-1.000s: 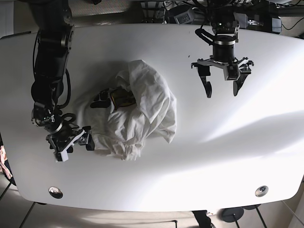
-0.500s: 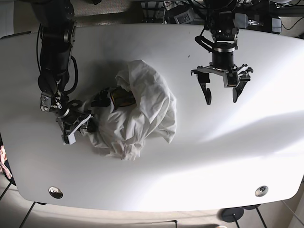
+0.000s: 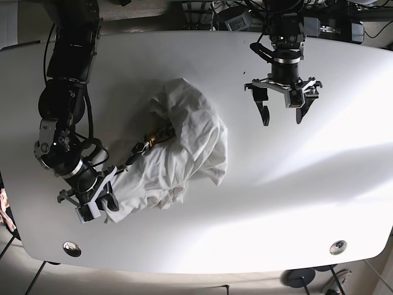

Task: Fold the T-shirt properly
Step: 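Reach the right gripper down and grasp the white shirt, then lift the white shirt with the right gripper and grasp it with the left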

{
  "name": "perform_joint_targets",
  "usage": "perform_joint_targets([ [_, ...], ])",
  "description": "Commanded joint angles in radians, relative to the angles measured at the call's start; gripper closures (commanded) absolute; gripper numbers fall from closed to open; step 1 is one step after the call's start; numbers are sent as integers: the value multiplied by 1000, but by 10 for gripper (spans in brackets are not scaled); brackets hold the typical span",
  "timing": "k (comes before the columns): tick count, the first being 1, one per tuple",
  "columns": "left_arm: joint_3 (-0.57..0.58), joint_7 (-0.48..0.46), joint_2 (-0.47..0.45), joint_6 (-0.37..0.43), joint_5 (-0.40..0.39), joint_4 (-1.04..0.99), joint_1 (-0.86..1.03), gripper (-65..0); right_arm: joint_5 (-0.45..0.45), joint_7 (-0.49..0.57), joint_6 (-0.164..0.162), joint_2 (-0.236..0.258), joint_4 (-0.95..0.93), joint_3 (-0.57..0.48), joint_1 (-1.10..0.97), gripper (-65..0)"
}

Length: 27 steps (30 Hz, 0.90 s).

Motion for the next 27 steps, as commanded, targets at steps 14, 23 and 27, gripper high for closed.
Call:
perform_joint_targets([
  [14, 6, -30, -31, 1, -204, 104, -10, -472, 5, -234, 3, -16, 208, -204, 646, -21],
  [23, 57, -31, -72, 1, -232, 130, -4, -474, 5, -234, 0, -73, 6, -291, 970, -21],
  [27, 118, -31, -82, 1, -232, 128, -10, -475, 5, -234, 0, -94, -5, -291, 970, -21],
])
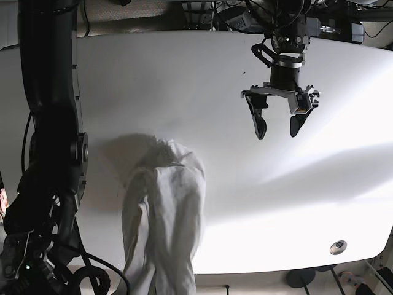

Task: Fold the T-shirt properly
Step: 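Lift the white shirt with the right gripper and grasp it with the left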

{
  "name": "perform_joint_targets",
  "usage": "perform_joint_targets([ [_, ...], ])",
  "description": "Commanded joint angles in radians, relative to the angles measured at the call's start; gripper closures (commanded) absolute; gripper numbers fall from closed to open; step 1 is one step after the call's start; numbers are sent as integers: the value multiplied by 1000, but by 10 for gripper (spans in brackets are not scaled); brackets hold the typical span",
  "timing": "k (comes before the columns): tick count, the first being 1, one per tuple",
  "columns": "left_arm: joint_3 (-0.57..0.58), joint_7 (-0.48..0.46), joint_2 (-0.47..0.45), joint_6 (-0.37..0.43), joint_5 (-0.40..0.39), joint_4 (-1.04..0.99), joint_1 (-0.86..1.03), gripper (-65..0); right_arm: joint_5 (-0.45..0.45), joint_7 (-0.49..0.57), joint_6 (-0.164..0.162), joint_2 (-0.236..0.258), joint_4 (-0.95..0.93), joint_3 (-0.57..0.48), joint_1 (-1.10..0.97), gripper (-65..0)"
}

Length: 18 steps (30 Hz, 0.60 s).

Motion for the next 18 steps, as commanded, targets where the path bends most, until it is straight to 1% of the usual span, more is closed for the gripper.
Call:
perform_joint_targets([
  [1, 44, -30, -21, -7, -3, 19, -8, -475, -2, 49, -8, -7, 14, 6, 51, -21],
  [6, 239, -30, -100, -5, 2, -33, -50, -475, -3, 51, -8, -17, 14, 6, 51, -21],
  [9, 267, -30, -97, -4, 9, -108, -71, -474, -3, 52, -8, -17, 11, 6, 51, -21],
  [12, 314, -33, -99, 0, 69, -183, -125, -472, -3, 54, -8, -14, 11, 9, 51, -21],
  [14, 330, -33, -96, 1, 78, -234, -165, -471, -3, 54, -8, -14, 11, 9, 51, -21],
  [18, 330, -34, -30, 1, 81, -357, -251, -471, -3, 54, -8, -15, 11, 9, 48, -21],
])
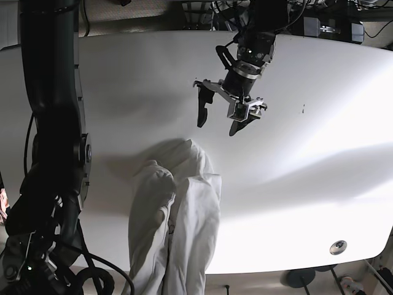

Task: Fold the T-shirt properly
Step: 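Lift the white shirt with the right gripper and grasp it with the left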

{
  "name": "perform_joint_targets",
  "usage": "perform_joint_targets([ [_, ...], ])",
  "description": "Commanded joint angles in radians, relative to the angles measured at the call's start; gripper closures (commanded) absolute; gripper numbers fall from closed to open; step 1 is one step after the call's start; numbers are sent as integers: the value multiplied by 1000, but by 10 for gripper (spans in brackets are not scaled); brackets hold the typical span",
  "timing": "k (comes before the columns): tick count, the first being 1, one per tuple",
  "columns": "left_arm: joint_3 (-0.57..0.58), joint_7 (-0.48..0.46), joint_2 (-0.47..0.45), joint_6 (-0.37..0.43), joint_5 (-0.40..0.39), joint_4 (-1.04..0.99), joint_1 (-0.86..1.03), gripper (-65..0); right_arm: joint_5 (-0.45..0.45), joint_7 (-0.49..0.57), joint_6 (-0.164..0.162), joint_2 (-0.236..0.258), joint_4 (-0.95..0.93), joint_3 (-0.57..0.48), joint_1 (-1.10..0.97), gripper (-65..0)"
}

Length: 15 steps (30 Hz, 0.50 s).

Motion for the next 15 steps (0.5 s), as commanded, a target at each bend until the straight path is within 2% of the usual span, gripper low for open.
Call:
perform_joint_targets([
  [1, 4, -28, 35, -4, 3, -47, -43, -471, -4, 33, -8, 0, 10, 8, 36, -21],
  [7, 5, -28, 110, -4, 3, -238, -189, -471, -4, 34, -8, -1, 10, 8, 32, -21],
  [15, 2, -28, 153, -4, -3, -545, -413, -471, -4, 34, -8, 3, 10, 8, 32, -21],
])
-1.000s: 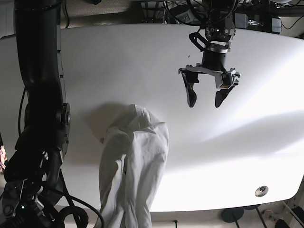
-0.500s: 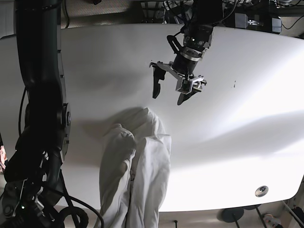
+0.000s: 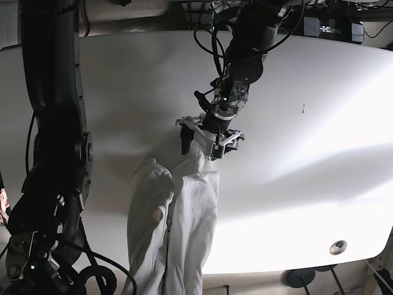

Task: Fold the T-shirt properly
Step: 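Lift the white shirt with the right gripper and grasp it with the left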

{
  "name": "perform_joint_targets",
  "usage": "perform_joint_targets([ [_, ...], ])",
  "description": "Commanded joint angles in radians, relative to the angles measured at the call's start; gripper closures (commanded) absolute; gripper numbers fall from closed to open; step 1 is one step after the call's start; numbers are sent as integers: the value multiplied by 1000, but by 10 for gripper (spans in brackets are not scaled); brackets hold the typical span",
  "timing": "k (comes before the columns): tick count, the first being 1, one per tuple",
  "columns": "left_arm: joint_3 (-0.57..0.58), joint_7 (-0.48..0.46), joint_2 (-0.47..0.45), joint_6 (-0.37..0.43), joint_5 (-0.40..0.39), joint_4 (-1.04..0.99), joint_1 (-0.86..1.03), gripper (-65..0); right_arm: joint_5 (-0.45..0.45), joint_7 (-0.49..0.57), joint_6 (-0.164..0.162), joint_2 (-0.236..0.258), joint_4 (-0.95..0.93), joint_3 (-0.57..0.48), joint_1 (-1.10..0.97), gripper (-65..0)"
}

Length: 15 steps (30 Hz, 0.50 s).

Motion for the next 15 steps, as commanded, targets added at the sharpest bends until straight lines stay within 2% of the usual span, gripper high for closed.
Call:
perform_joint_targets([
  [1, 5, -28, 19, -7, -5, -60, -64, -471, -4, 34, -8, 5, 10, 8, 44, -21],
  [3, 8, -28, 20, -7, -5, -108, -96, -467, -4, 34, -8, 5, 11, 8, 44, -21],
  [4, 8, -28, 20, -7, -1, -117, -104, -447, -4, 34, -8, 5, 11, 8, 44, -21],
  [5, 8, -28, 17, -7, -1, -122, -110, -399, -6, 34, -8, 5, 11, 9, 44, -21],
  [7, 5, -25, 11, -9, 1, -143, -126, -183, -6, 38, -8, 24, 10, 9, 44, -21],
  [9, 5, -23, -35, -9, -4, -145, -139, -19, -6, 74, -9, 34, 7, 9, 39, -21],
  [10, 5, -23, -61, -9, -7, -138, -139, 0, -7, 108, -13, 57, 5, 9, 16, -21],
  [13, -42, -17, -129, -10, -7, -31, -138, 0, -79, 168, -23, 68, -68, 9, -4, -21],
  [15, -113, 87, -172, -17, -7, 82, -145, 0, -109, 223, -20, 70, -163, 46, -8, -21],
])
